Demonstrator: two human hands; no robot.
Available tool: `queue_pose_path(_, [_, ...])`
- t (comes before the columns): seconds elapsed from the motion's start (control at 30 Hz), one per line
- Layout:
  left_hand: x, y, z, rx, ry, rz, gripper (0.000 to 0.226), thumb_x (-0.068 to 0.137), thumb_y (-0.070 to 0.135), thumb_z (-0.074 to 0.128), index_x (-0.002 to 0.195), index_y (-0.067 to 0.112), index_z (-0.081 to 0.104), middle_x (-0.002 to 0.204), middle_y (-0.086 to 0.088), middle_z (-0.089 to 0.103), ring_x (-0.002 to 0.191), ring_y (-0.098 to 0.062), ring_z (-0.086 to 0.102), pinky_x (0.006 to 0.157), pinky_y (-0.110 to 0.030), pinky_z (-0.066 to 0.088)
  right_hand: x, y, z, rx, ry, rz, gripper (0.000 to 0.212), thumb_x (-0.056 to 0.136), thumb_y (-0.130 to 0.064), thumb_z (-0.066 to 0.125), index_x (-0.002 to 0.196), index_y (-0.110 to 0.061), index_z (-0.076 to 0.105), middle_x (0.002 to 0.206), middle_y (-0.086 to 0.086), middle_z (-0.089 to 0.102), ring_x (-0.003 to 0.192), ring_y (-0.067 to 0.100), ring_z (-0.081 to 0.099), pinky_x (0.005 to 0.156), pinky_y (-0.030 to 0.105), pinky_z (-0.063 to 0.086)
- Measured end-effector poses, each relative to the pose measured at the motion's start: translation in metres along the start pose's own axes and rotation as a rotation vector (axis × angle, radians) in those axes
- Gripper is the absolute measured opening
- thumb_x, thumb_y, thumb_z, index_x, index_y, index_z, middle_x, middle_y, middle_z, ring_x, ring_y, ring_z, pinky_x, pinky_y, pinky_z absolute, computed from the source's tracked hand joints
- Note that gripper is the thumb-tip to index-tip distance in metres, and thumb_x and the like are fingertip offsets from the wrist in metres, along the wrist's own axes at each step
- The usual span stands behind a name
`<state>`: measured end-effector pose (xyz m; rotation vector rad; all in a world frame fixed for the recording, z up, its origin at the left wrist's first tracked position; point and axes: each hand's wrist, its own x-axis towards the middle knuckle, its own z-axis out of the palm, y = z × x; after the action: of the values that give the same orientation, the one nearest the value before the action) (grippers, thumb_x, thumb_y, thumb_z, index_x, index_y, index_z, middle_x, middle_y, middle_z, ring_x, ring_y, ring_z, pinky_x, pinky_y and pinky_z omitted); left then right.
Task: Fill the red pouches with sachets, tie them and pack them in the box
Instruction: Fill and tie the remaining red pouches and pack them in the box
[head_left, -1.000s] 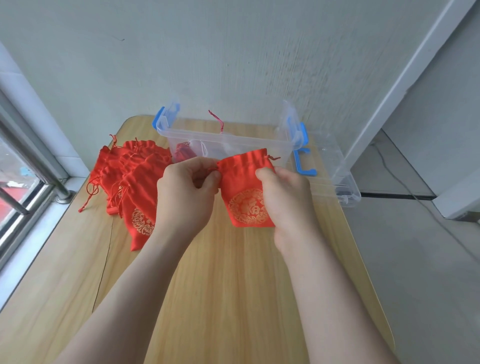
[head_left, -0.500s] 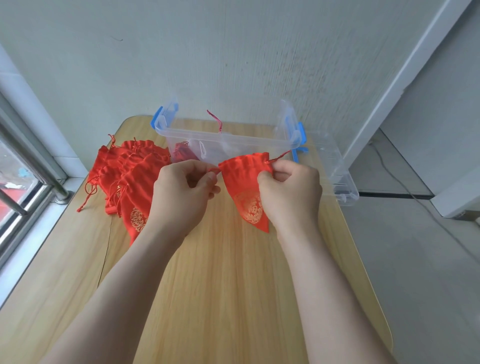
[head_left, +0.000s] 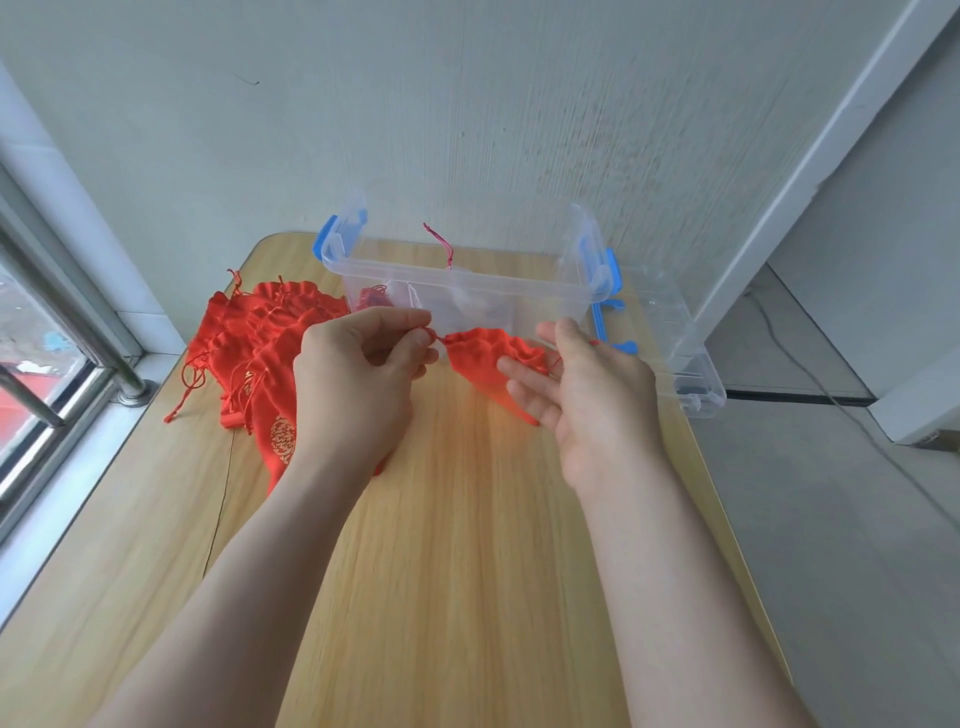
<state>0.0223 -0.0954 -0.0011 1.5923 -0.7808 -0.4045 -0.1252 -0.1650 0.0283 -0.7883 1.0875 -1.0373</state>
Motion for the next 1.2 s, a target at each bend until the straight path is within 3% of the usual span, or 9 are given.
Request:
queue_pose_path(0.13, [0.000, 0.001, -0.003, -0.104, 0.013, -0.068, 0.010, 0.096, 0.011, 0.078, 0.105, 0.010, 0.081, 0.084, -0.003, 0.082, 0.081, -0.016, 0.081, 0.080, -0.038, 0.066, 0.002, 0.002, 0.000, 0.076, 0.004, -0.049, 0.029, 0.112, -0.023, 0.057, 0.106, 0.003, 0.069, 0.103, 0.022, 0.077, 0.083, 0.030, 0.082, 0.063, 0.030, 0.063])
queue_pose_path(0.53, [0.004, 0.005, -0.003, -0.501, 0.055, -0.302, 0.017, 0.105, 0.000, 0.061, 0.117, 0.002, 0.072, 0.106, -0.022, 0.077, 0.099, -0.031, 0.080, 0.089, -0.038, 0.065, 0.004, 0.002, -0.002, -0.015, 0.045, -0.005, 0.039, 0.111, -0.038, 0.058, 0.100, -0.004, 0.074, 0.095, 0.016, 0.081, 0.074, 0.027, 0.081, 0.053, 0.030, 0.060])
queue_pose_path(0.7, [0.007, 0.007, -0.001, -0.636, 0.076, -0.393, 0.022, 0.109, -0.004, 0.046, 0.109, 0.009, 0.065, 0.085, -0.011, 0.078, 0.098, -0.030, 0.080, 0.085, -0.036, 0.066, 0.008, 0.003, -0.006, 0.079, 0.120, 0.058, 0.044, 0.111, -0.039, 0.056, 0.104, 0.000, 0.076, 0.093, 0.015, 0.080, 0.067, 0.023, 0.079, 0.054, 0.027, 0.059])
queue_pose_path(0.83, [0.004, 0.010, 0.003, -0.757, 0.097, -0.467, 0.028, 0.110, -0.008, 0.035, 0.104, 0.008, 0.058, 0.093, -0.018, 0.069, 0.099, -0.034, 0.080, 0.094, -0.045, 0.063, 0.007, 0.005, -0.007, 0.209, 0.134, 0.131, 0.047, 0.113, -0.038, 0.051, 0.107, 0.004, 0.071, 0.090, 0.020, 0.081, 0.074, 0.027, 0.081, 0.053, 0.027, 0.060])
queue_pose_path(0.93, [0.006, 0.011, 0.002, -0.836, 0.103, -0.535, 0.030, 0.109, -0.009, 0.036, 0.097, 0.010, 0.057, 0.085, -0.013, 0.061, 0.094, -0.030, 0.080, 0.085, -0.045, 0.066, 0.005, 0.006, -0.005, 0.275, 0.126, 0.169, 0.050, 0.113, -0.041, 0.048, 0.109, 0.004, 0.070, 0.085, 0.017, 0.081, 0.074, 0.025, 0.081, 0.051, 0.026, 0.060])
queue_pose_path(1.07, [0.006, 0.010, 0.002, -0.812, 0.073, -0.539, 0.030, 0.107, -0.009, 0.040, 0.095, 0.012, 0.057, 0.077, -0.009, 0.056, 0.061, -0.018, 0.066, 0.072, -0.037, 0.066, 0.003, 0.006, -0.003, 0.226, 0.122, 0.191, 0.046, 0.111, -0.045, 0.051, 0.099, -0.007, 0.073, 0.072, 0.004, 0.078, 0.058, 0.013, 0.075, 0.046, 0.021, 0.054])
queue_pose_path(1.2, [0.005, 0.008, 0.002, -0.639, 0.037, -0.506, 0.030, 0.105, -0.007, 0.045, 0.098, 0.017, 0.061, 0.076, -0.005, 0.057, 0.053, -0.011, 0.045, 0.049, -0.024, 0.048, 0.004, 0.009, -0.001, 0.186, 0.141, 0.185, 0.045, 0.111, -0.046, 0.052, 0.096, -0.009, 0.074, 0.071, 0.003, 0.075, 0.053, 0.011, 0.069, 0.043, 0.020, 0.049])
